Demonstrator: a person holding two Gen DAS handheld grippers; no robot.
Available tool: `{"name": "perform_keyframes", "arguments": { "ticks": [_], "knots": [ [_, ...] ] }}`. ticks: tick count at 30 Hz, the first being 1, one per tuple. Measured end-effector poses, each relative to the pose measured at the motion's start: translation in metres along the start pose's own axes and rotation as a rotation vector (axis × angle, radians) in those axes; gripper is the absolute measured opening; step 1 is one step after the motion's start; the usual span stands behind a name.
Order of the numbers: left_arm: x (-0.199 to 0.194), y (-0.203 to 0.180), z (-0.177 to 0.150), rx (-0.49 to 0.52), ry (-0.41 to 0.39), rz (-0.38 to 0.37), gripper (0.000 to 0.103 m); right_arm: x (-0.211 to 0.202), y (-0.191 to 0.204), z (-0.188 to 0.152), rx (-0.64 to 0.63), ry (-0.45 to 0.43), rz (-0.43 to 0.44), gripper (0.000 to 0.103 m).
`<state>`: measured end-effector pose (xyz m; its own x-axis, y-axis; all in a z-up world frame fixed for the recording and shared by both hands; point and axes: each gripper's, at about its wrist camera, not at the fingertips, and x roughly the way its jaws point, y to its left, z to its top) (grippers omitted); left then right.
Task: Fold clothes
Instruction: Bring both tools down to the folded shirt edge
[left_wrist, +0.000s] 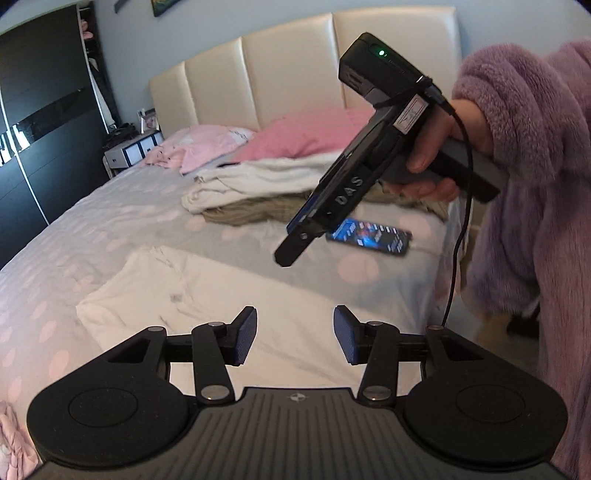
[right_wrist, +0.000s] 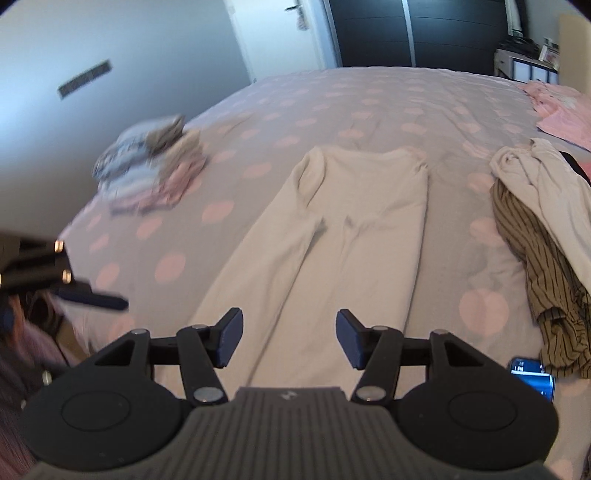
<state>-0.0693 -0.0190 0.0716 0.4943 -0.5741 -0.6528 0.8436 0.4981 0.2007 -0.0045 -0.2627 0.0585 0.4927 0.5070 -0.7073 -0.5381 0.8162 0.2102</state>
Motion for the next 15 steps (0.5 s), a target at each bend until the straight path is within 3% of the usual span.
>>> {"name": "perform_keyframes", "arguments": {
  "ticks": [4, 9, 15],
  "knots": [
    [0.007, -0.017, -0.028, 0.075, 0.07, -0.008, 0.044, 0.011, 0.017, -0.032, -0.153, 0.079, 0.005, 0.059],
    [0.021, -0.036, -0.063, 0.214, 0.16, -0.015, 0.045, 0.017, 0.044, -0.071, -0.496, 0.139, 0.008, 0.059],
    [0.031, -0.067, -0.108, 0.464, 0.263, -0.043, 0.045, 0.029, 0.056, -0.123, -0.777, 0.255, 0.032, 0.059]
  ]
}}
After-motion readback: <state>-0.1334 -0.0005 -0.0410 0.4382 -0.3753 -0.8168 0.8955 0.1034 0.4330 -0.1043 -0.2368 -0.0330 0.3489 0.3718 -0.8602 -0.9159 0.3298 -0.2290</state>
